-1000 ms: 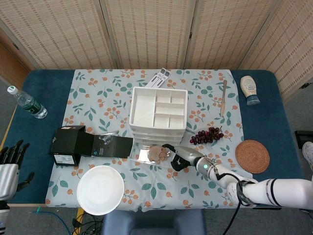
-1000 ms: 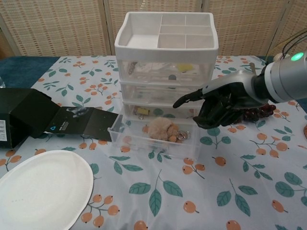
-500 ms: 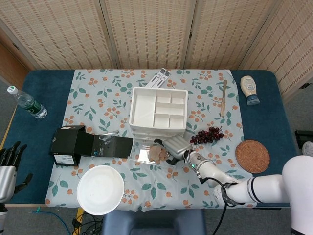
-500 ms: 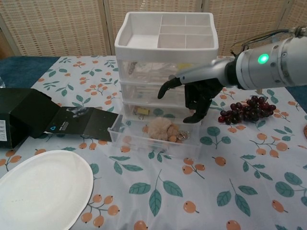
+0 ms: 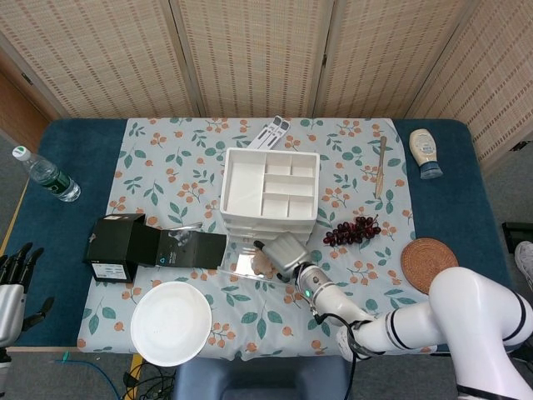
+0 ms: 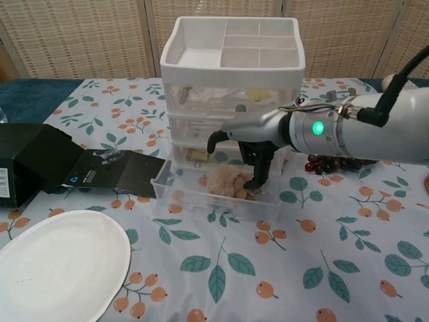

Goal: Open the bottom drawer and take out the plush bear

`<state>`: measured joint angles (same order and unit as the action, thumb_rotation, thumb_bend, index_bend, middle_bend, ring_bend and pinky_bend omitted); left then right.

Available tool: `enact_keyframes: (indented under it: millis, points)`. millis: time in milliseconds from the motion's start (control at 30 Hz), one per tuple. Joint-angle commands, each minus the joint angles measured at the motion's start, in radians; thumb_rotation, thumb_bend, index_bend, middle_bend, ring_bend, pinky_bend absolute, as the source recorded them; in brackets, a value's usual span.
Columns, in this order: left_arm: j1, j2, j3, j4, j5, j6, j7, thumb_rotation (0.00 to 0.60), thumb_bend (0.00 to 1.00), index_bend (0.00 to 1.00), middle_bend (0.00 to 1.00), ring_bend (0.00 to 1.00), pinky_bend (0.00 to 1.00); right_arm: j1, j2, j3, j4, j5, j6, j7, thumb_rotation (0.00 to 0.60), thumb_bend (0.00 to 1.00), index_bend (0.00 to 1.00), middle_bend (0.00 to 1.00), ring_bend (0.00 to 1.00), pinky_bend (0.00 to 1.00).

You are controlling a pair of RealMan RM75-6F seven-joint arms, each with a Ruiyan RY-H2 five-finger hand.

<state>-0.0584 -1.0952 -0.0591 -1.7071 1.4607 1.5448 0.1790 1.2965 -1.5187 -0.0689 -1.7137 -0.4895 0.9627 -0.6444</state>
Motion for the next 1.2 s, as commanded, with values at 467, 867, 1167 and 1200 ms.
enact_keyframes:
  millis: [467, 867, 1167, 1200]
  points:
    - [0.01, -0.003, -0.001, 0.008, -0.002, 0.009, -0.009, 0.6, 0.26, 0.1, 0.07, 0.12, 0.09, -0.047, -0.08, 0.008, 0.077, -0.057, 0.01, -0.103, 0.6, 0.33, 0.17, 0.97, 1.0, 1.0]
    - [0.011, -0.004, -0.003, 0.011, -0.004, 0.006, -0.011, 0.6, 0.26, 0.1, 0.07, 0.12, 0.09, -0.073, -0.112, 0.022, 0.125, -0.077, -0.007, -0.147, 0.6, 0.33, 0.22, 0.97, 1.0, 1.0]
    - [0.012, -0.007, -0.003, 0.015, -0.005, 0.005, -0.014, 0.6, 0.26, 0.11, 0.07, 0.12, 0.09, -0.092, -0.138, 0.032, 0.163, -0.089, -0.013, -0.173, 0.6, 0.3, 0.26, 0.97, 1.0, 1.0]
    - [0.012, -0.007, -0.004, 0.016, -0.005, 0.006, -0.015, 0.6, 0.26, 0.11, 0.07, 0.12, 0.09, -0.094, -0.141, 0.033, 0.166, -0.091, -0.013, -0.175, 0.6, 0.3, 0.27, 0.97, 1.0, 1.0]
